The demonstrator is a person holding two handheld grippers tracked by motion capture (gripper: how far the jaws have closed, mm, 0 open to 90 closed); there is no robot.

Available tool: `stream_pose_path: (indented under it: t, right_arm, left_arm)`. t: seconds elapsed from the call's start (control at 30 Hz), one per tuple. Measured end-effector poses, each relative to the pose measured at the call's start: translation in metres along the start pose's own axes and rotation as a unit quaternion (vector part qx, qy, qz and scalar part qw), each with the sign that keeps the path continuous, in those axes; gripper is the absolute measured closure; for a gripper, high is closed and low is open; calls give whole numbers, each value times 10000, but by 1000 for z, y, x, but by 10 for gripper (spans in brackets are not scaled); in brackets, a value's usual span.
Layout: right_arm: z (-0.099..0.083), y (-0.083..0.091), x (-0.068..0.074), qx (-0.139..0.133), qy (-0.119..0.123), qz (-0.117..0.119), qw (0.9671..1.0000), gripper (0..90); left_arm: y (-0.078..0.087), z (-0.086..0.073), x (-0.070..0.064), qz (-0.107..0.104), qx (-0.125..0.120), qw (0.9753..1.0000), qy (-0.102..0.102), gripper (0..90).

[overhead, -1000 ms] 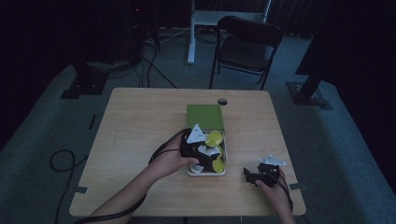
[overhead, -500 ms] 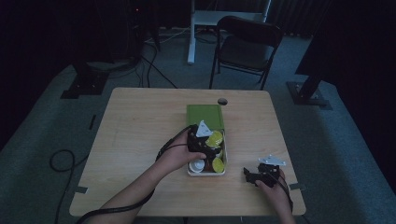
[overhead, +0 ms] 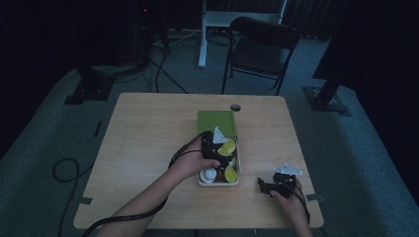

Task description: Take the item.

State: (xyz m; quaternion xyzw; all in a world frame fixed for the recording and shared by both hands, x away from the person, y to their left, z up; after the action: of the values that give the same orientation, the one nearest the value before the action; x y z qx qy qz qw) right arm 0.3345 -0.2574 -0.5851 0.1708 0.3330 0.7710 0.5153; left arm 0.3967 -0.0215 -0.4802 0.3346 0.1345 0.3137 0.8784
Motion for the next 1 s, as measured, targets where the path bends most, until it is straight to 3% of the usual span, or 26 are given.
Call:
stream_pose_path:
  t: [0.13,0.2,0.4,0.67,0.77,1.0]
  right_arm:
    - [0,0,0,3,-5,0,10000,119]
    - [0,0,0,4,-6,1,10000,119]
    - [0,0,0,4,-6,2,10000,119]
    - [0,0,0,4,-7,1,10000,119]
    - [0,0,0,0,-1,0,10000,119]
    - [0,0,0,0,-2,1,10000,119]
  left_arm:
    - [-3,0,1,-3,12,10000,24,237]
    - [-4,-1,2,20,40,10000,-38,305]
    - [-6,-1,2,36,75,10000,-19,364]
    - [-4,0,0,18,68,9999,-72,377]
    - [0,3,-1,-14,-4,10000,-19,379]
    - [13,10,-7,-76,-73,9999,-109,379]
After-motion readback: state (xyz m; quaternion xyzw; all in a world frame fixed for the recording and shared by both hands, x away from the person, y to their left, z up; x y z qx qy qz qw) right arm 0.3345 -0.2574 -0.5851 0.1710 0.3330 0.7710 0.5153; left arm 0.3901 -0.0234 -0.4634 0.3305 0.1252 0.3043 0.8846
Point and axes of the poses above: each handheld gripper's, and its own axes: y roughly backward along the jaws, z roughly out of its top, x roughly to its left, the point moved 5 cm from there along -y, roughly forward along the jaws, and after that the axes turned 7 degrees about y, right-handed, at the moved point
